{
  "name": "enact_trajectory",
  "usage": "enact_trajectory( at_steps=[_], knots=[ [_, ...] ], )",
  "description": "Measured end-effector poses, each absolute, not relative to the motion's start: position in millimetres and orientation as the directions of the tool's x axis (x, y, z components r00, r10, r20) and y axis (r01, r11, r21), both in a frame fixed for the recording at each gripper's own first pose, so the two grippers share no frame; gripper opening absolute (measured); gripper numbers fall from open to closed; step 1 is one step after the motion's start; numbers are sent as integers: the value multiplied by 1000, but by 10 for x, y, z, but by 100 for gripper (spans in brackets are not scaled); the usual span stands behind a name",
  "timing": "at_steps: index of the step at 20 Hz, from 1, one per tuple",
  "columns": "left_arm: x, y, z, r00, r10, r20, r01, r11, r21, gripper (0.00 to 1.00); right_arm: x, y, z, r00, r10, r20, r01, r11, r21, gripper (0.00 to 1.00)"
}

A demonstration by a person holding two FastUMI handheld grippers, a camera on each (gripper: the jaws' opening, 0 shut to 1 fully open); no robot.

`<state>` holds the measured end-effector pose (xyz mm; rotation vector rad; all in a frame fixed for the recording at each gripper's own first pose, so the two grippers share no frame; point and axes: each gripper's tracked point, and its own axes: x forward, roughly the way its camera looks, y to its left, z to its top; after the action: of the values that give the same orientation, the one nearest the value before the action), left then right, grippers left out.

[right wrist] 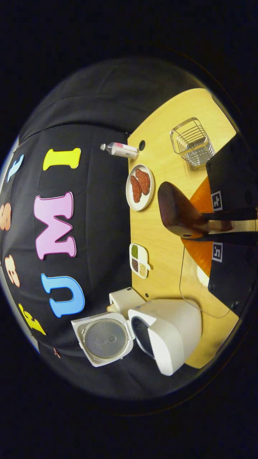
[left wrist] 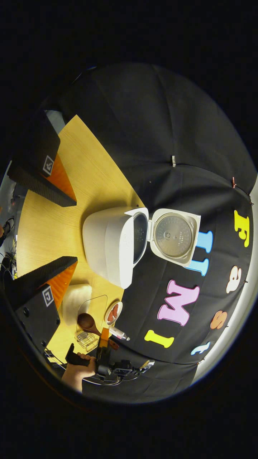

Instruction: Close the left gripper, press the button to open the rice cooker; take a wooden spoon from the chopstick holder with the right hand, scoop a spoonful of rice and pour it into the rice cooker, then put the wooden spoon back into the chopstick holder.

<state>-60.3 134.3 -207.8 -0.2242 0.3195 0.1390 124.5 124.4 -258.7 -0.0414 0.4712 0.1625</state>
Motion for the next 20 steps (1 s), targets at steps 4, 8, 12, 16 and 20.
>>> enact_trajectory(
  at_steps=[4,8,12,16,20],
  knots=[
    [-503,1341,-2081,945,85,-317,-153,968,-198,96,1148,1411,-2687,886,146,-440,-177,984,-30,17],
    [-467,1350,-2076,946,79,-314,-154,963,-220,96,895,1699,-2803,854,200,-481,-247,968,-36,17],
    [-491,1360,-2132,941,73,-329,-155,961,-228,96,721,2006,-2825,808,257,-531,-241,965,101,17],
    [-511,1405,-2124,942,76,-325,-157,960,-230,96,714,2025,-2840,773,246,-584,-117,961,250,17],
    [-523,1452,-2104,944,80,-319,-162,958,-239,96,703,1971,-2861,734,264,-626,11,916,400,17]
  ],
)
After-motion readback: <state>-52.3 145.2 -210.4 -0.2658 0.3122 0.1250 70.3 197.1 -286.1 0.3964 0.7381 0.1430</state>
